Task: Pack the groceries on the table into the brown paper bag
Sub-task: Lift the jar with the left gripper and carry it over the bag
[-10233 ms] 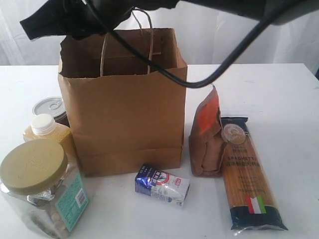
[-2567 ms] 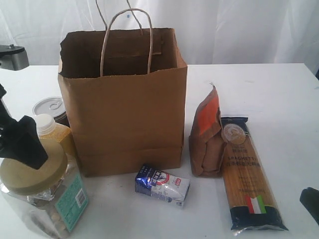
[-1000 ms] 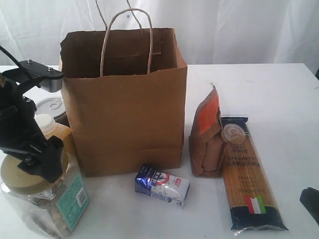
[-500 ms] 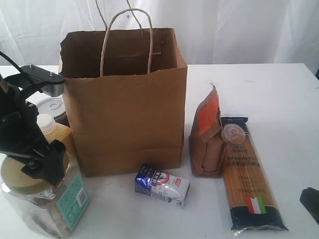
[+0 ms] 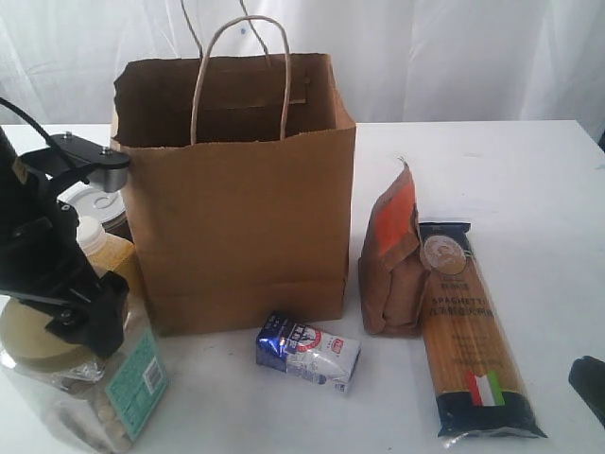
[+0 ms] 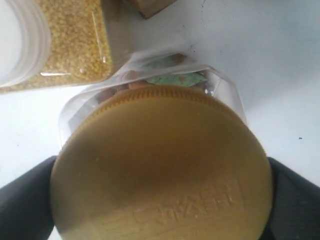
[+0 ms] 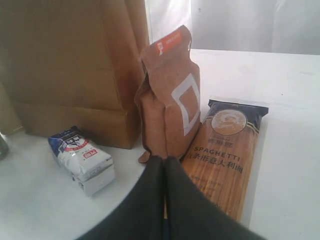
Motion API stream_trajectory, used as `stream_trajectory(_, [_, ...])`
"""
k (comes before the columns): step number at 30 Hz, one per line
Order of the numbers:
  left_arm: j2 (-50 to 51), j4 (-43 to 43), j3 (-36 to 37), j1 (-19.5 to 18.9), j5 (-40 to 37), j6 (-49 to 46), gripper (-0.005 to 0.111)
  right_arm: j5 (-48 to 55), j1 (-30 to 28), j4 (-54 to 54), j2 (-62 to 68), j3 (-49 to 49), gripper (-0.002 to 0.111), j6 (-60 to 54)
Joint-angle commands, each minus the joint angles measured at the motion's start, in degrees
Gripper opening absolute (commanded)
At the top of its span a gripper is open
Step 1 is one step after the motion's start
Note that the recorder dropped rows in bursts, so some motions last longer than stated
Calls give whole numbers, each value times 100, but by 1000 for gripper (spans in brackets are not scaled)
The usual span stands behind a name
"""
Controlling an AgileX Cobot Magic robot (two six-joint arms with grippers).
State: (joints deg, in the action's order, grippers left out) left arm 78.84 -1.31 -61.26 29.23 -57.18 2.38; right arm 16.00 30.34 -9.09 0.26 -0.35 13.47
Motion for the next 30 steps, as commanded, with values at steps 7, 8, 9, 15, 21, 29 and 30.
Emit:
stream_trajectory(7, [-23, -788, -393, 17, -1278, -111, 0, -22, -30, -2, -26, 35, 0, 21])
stream_trajectory(8, [-92, -788, -532, 17, -1278, -111, 0, -22, -30, -2, -26, 35, 0, 21])
stream_trajectory(9, [-174, -764, -674, 17, -1278, -111, 0, -22, -30, -2, -26, 35, 0, 21])
stream_trajectory(15, [-661, -730, -1482, 17, -1278, -65, 0, -22, -30, -2, -26, 35, 0, 21])
stream_trajectory(21, [-1076, -685, -2088, 17, -1278, 152, 0, -22, -30, -2, -26, 35, 0, 21])
stream_trajectory(29, [-1351, -643, -2368, 17, -1278, 209, 0, -22, -30, -2, -26, 35, 0, 21])
stream_trajectory(30, [-1351, -643, -2416, 17, -1278, 209, 0, -22, -30, -2, -26, 35, 0, 21])
